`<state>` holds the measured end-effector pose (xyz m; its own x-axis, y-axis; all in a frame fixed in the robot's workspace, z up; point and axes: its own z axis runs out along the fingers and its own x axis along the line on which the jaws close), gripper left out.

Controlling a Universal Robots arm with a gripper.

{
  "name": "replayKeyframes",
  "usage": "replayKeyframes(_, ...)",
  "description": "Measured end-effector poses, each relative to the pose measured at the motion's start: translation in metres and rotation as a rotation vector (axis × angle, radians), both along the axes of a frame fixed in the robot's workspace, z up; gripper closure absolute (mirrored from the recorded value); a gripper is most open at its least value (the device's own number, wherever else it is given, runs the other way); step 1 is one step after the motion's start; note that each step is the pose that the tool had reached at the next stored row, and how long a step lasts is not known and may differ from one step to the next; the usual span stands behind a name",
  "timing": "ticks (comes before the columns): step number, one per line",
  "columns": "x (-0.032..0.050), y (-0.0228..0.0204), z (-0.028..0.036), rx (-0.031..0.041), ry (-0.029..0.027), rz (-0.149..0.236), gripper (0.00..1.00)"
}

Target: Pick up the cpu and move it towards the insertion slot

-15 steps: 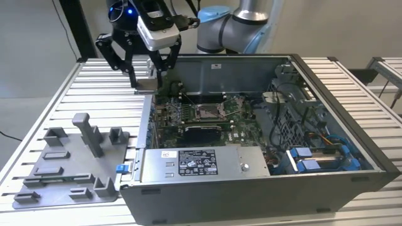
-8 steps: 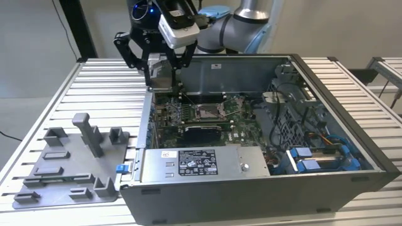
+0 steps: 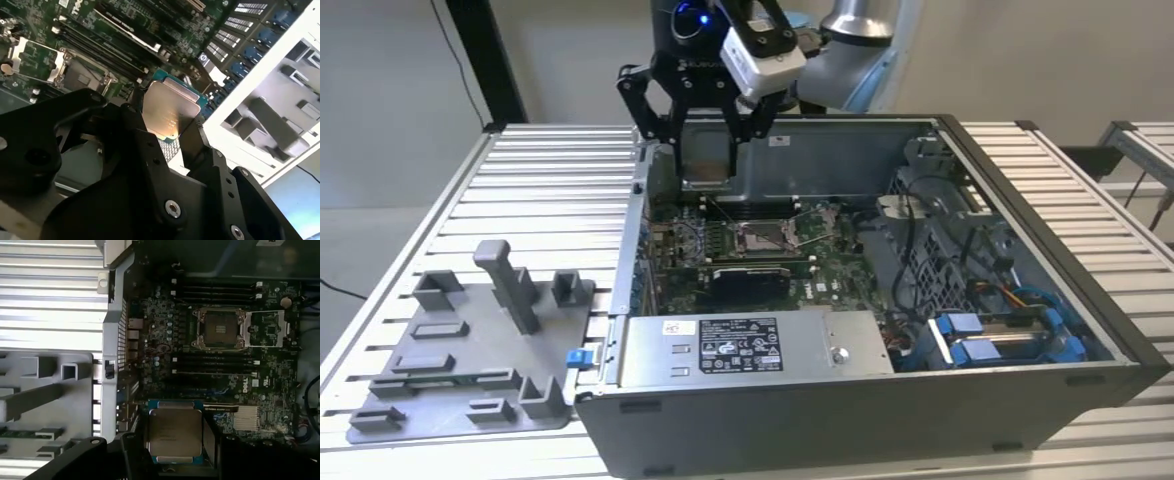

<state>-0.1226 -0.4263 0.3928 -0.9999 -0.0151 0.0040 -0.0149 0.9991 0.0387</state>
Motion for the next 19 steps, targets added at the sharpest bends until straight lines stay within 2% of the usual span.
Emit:
replayKeyframes(7, 0.0293, 0.0061, -0.0007, 0.0001, -0.0001, 0.0, 1.0)
replayKeyframes(19, 0.0317, 0.0063, -0.0006, 0.0, 0.0, 0.0, 1.0)
